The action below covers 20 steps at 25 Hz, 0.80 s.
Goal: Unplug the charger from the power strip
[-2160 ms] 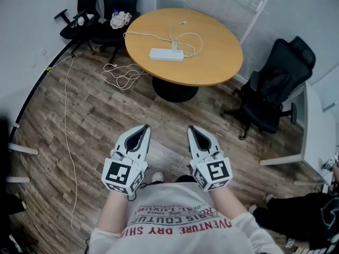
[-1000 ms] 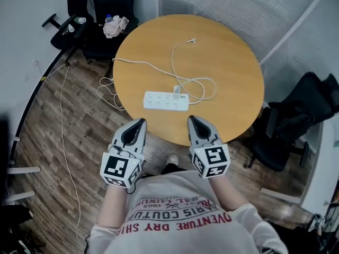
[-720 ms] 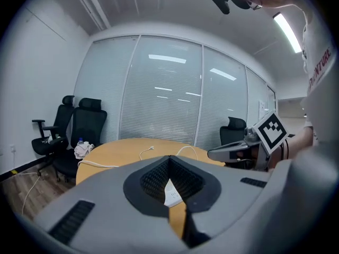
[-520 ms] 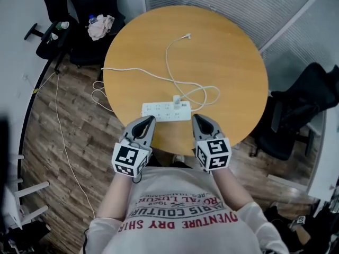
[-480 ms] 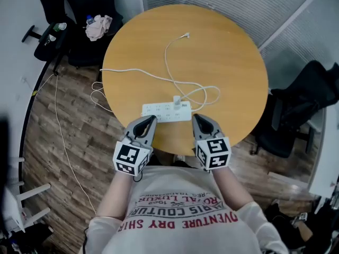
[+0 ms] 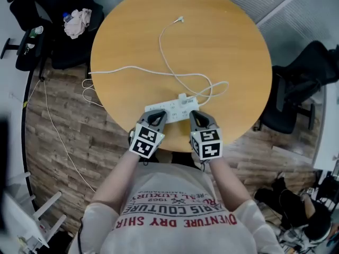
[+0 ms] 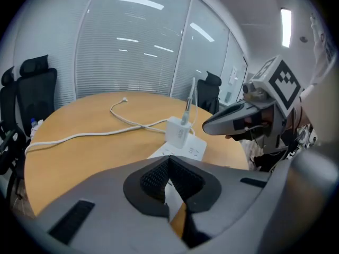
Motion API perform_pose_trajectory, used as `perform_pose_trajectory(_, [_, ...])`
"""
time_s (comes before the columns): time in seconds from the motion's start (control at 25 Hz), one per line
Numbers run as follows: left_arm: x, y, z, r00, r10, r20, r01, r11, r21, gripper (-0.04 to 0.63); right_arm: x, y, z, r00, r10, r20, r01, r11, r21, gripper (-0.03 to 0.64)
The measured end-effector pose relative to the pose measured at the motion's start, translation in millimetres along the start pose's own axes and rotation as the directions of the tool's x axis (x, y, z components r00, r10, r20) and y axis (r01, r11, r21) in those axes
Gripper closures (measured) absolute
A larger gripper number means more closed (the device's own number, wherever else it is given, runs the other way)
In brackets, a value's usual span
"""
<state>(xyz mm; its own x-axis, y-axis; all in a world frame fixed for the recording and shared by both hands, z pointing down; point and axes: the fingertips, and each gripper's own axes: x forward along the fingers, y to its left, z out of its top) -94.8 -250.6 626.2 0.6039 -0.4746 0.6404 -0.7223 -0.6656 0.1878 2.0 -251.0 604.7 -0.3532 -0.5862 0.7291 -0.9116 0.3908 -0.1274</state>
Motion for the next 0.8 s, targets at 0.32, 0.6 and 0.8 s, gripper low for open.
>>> perform_pose_trajectory(0.32, [24.6, 11.6, -15.0, 0.993, -0.005, -0.116, 0.004, 1.0, -0.007, 0.561, 31.9, 14.0, -5.8, 0.995, -0.01, -0.096, 0.015, 0.998, 0.053, 0.443])
perform_pose_trajectory(0.6, [24.3, 10.4, -14.7, 0.993, -0.044, -0.11, 0.04, 0.999, -0.034, 0.561, 58.4, 10.3, 2.3, 0.991, -0.04, -0.126, 0.048, 0.997, 0.063, 0.426])
perform_pose_trajectory(0.8, [28.4, 10.7, -14.3, 0.994, -0.036, -0.101, 0.034, 0.999, -0.02, 0.561, 67.6, 8.7, 4.2, 0.988, -0.08, -0.13, 0.087, 0.995, 0.052, 0.456])
